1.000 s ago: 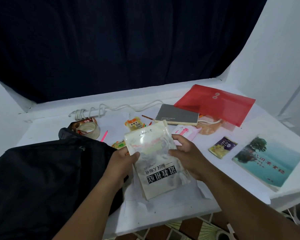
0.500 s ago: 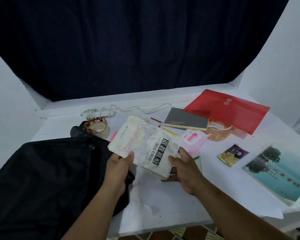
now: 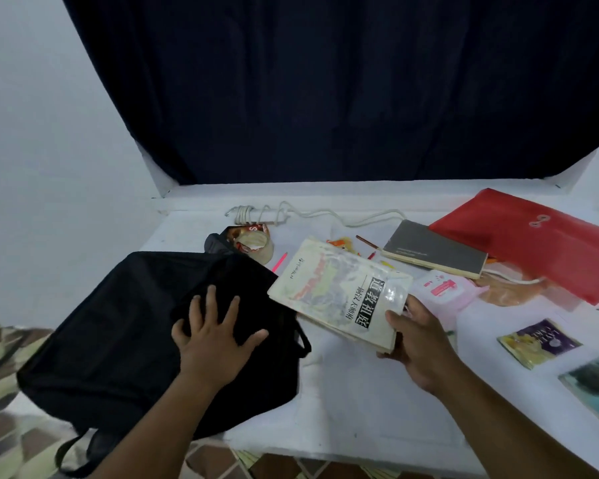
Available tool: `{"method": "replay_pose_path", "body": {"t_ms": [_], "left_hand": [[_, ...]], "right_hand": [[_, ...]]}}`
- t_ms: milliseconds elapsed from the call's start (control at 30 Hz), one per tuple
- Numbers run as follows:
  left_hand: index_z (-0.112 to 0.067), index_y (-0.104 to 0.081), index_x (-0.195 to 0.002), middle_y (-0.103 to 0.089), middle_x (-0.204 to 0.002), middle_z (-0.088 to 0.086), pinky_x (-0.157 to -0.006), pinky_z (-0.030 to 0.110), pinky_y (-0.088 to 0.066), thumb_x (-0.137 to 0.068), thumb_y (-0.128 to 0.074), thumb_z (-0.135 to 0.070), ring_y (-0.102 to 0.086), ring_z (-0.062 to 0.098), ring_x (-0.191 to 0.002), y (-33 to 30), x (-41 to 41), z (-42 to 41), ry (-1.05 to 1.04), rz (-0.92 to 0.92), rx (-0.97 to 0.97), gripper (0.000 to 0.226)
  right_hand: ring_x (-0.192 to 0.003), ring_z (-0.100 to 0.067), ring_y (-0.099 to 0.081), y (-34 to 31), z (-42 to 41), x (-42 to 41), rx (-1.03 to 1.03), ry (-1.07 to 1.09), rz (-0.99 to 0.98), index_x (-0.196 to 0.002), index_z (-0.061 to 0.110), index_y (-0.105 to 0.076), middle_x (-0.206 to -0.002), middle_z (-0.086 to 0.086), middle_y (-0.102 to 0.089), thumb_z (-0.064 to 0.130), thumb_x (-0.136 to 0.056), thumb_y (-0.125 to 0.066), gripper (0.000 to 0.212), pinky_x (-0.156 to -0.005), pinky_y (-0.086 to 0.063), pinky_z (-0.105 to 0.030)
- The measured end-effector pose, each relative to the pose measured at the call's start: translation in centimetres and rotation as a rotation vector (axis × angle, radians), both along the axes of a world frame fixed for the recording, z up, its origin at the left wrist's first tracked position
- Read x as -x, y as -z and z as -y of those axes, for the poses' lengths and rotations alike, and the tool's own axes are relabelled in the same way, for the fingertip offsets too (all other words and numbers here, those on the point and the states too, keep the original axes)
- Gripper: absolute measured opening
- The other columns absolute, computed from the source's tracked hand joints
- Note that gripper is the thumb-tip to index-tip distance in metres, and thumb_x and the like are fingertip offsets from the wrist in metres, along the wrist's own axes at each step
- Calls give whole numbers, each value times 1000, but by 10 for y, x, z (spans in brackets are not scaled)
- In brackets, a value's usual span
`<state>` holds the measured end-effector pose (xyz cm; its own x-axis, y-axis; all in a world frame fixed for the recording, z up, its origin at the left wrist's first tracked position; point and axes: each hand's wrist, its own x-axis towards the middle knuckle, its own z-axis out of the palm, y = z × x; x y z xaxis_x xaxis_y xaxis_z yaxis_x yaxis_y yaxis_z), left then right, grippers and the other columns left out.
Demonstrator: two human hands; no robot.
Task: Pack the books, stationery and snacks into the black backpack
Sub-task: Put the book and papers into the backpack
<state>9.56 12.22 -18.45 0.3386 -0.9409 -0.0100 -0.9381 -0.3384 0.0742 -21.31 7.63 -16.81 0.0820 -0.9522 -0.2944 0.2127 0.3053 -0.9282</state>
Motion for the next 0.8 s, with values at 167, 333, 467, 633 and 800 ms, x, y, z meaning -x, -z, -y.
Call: {"method": "replay_pose_path", "body": {"t_ms": [167, 333, 467, 633, 800], "left_hand": [[-52, 15, -152, 14, -167, 1, -115, 66, -18, -72, -62, -80, 6, 43, -151, -6, -55, -10, -219, -82, -152, 114], [-44, 3, -157, -52, -144, 11, -98, 38, -47, -89, -68, -39, -60, 30, -115, -31, -86, -14, -152, -412, -21, 98], [-49, -20, -155, -58, -126, -4, -86, 22, -43, -95, -64, -20, -61, 6, -94, -58, -109, -21, -182, -722, 171, 80], [-48, -44, -145, -63, -128, -17, -89, 18, -49, -97, -64, -12, -65, -2, -102, -82, -135, -32, -151, -927, 313, 63], [-44, -51, -142, -65, -123, -26, -87, 7, -45, -97, -62, -9, -62, -13, -101, -94, -141, -35, -67, -947, 338, 58]], "right_hand": [[-84, -32, -75, 0, 2, -30, 1, -105, -43, -121, 30, -60, -102, -5, -76, 1, -101, -47, 38, -54, -55, -38], [-78, -30, -75, -6, 4, -70, 18, -236, -109, -111, 26, -64, -93, -6, -77, 1, -100, -48, 32, -54, -56, -40], [-83, -21, -75, -11, 8, -113, 64, -317, -200, -111, 25, -66, -93, 3, -78, -1, -98, -48, 34, -63, -61, -49], [-78, -26, -76, -20, 10, -172, 79, -401, -209, -117, 25, -62, -101, -4, -76, -1, -97, -45, 37, -52, -59, -42], [-75, -29, -76, -17, 12, -237, 27, -419, -168, -125, 17, -58, -105, -10, -73, 0, -100, -44, 34, -51, -59, -40]]}}
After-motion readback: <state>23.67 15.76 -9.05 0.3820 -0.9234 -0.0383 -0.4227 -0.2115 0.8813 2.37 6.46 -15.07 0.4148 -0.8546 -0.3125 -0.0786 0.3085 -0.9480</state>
